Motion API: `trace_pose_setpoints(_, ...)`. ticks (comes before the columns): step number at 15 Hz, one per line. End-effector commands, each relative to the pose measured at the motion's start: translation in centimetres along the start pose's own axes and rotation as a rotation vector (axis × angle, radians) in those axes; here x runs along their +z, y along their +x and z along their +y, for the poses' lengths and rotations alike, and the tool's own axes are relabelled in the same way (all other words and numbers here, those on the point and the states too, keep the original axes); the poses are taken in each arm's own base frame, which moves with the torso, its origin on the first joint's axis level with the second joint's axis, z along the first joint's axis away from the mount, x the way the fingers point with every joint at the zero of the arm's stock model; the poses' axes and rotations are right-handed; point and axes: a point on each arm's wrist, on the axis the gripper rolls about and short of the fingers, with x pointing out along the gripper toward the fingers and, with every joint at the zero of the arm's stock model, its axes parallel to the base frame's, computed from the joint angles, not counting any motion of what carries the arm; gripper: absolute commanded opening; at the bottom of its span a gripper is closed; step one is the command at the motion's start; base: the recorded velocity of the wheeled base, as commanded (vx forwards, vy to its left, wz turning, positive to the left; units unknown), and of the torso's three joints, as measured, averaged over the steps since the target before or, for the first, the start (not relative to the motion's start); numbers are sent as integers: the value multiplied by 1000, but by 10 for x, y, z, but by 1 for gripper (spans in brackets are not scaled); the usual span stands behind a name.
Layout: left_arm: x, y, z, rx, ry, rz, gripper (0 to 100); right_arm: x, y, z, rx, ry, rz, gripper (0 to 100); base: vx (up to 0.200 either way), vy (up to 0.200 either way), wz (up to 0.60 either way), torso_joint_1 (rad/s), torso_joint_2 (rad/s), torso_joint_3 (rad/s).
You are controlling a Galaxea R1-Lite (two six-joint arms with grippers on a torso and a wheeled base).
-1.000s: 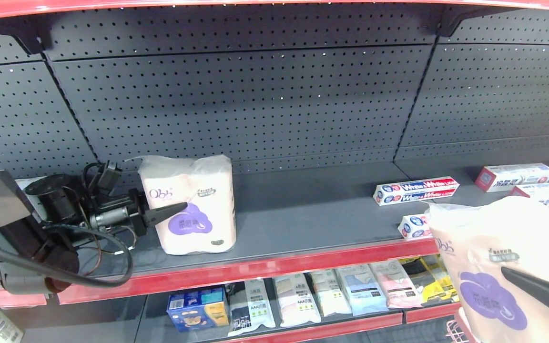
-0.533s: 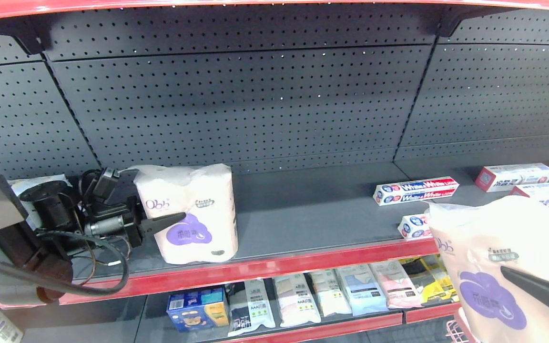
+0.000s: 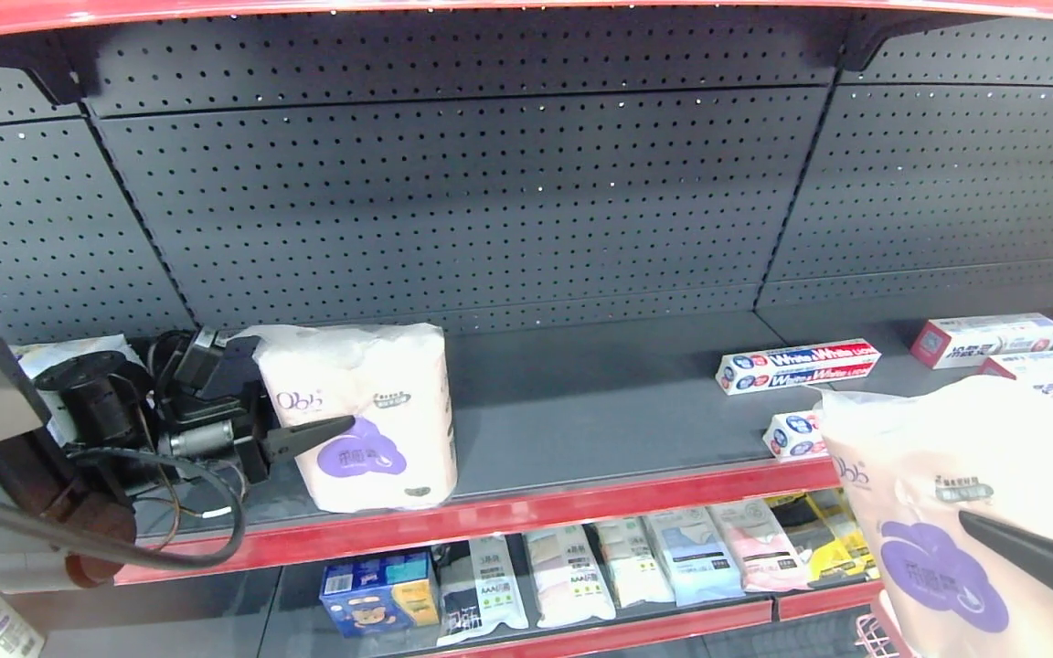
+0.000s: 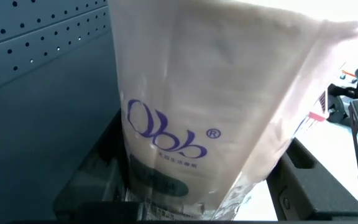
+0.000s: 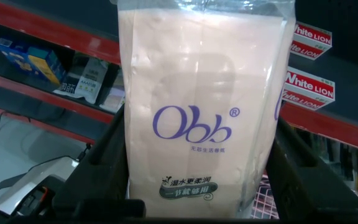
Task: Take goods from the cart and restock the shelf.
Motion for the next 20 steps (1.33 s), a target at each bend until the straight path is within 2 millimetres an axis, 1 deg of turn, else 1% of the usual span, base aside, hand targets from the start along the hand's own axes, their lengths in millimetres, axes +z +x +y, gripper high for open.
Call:
trace_pose_setpoints(1,-2,0,1,4,-10,2,0,0,1,0,2,0,2,0,0,0,0,0,0,0)
trace_pose_setpoints(7,-2,1,1,-2,-5,2,0,-1,0,0,3,0,3,0,0,0,0,0,0,0)
trace_pose_setpoints(8,-2,0,1,-2,-5,3,100,-1,1,0,3,2,5,0,0,0,0,0,0,0)
trace_pose_setpoints(14,0,0,1,4,0,0,100,0,0,0,2,2,2,0,0,0,0,0,0,0)
trace_pose_setpoints(18,11,-15,-11,35,-3,-10,100,0,0,0,1,0,-2,0,0,0,0,0,0,0)
trace_pose_setpoints(20,13,-20,-17,40,-9,-9,100,0,1,0,2,1,0,0,0,0,0,0,0,0)
